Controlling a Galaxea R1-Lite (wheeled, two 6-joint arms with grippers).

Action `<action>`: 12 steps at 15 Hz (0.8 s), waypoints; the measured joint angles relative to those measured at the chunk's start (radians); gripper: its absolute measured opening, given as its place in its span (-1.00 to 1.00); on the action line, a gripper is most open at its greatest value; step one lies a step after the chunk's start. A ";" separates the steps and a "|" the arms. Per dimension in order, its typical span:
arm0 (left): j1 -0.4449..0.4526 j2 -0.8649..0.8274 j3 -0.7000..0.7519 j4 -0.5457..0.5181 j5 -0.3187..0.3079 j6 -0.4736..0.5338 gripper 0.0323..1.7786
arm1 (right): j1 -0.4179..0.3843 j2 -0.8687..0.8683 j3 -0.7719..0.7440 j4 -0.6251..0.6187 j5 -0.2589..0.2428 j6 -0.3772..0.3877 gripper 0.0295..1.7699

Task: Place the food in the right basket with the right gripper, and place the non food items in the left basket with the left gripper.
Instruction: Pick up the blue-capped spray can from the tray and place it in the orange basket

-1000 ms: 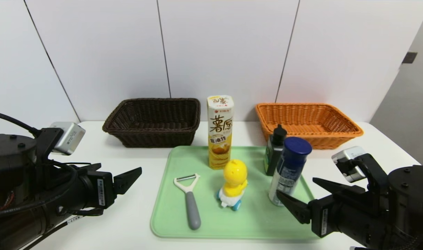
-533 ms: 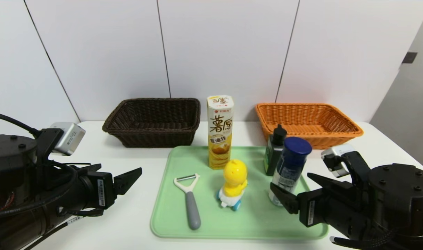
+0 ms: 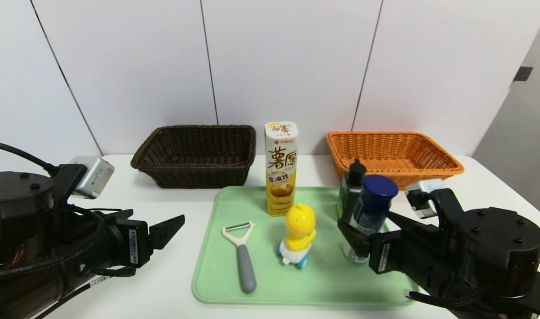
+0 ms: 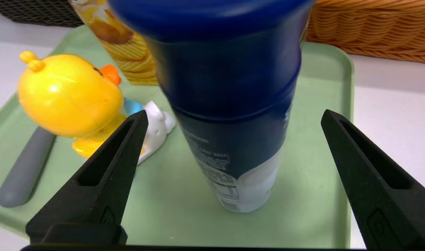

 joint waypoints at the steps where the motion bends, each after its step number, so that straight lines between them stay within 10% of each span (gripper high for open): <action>1: -0.001 0.001 0.000 0.000 0.000 0.000 0.90 | 0.000 0.007 0.002 0.000 -0.001 0.000 0.93; 12: -0.005 0.008 0.002 0.000 0.000 0.000 0.90 | -0.002 0.023 -0.006 -0.002 -0.021 -0.001 0.93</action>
